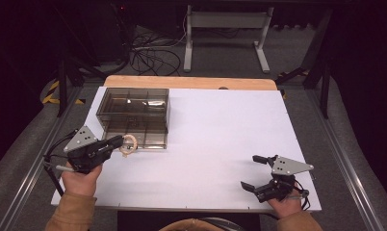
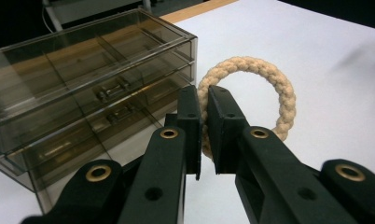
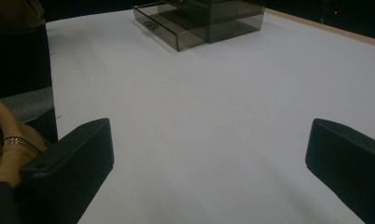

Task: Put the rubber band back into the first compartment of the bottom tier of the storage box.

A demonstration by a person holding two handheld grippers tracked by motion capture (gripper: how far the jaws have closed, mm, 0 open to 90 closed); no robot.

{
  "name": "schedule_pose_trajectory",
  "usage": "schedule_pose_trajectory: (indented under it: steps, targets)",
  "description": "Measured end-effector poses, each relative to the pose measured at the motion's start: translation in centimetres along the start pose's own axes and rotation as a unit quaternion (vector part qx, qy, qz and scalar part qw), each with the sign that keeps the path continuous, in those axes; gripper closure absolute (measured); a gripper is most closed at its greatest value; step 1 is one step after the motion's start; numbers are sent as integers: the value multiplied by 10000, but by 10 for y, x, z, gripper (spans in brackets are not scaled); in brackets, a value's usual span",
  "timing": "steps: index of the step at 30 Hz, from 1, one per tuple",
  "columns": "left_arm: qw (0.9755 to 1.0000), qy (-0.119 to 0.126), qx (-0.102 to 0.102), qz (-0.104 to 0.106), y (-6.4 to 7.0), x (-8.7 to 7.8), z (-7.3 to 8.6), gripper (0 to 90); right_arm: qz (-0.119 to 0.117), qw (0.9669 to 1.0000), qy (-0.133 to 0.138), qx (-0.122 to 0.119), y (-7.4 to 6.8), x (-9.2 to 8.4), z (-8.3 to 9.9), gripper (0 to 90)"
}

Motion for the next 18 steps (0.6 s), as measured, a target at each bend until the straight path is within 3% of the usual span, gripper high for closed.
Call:
schedule_pose_trajectory:
  steps: [7,18]
  targets:
    - [9999,18,-104,-115,-8,2,-4,838,2,10000,2,-1,0,0,0,17]
    - [9990,-105,3,-436,-20,2,-9,838,5,10000,-5,-1,0,0,0,18]
Point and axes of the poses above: each handheld gripper's, and its own axes: x roughly forward along the jaws, z roughly out of its underside, y roughly to its right, the point moved 1 cm from there along x, roughly forward along the jaws, and after that the axes turned 14 degrees about -z, right-handed, at the moved point
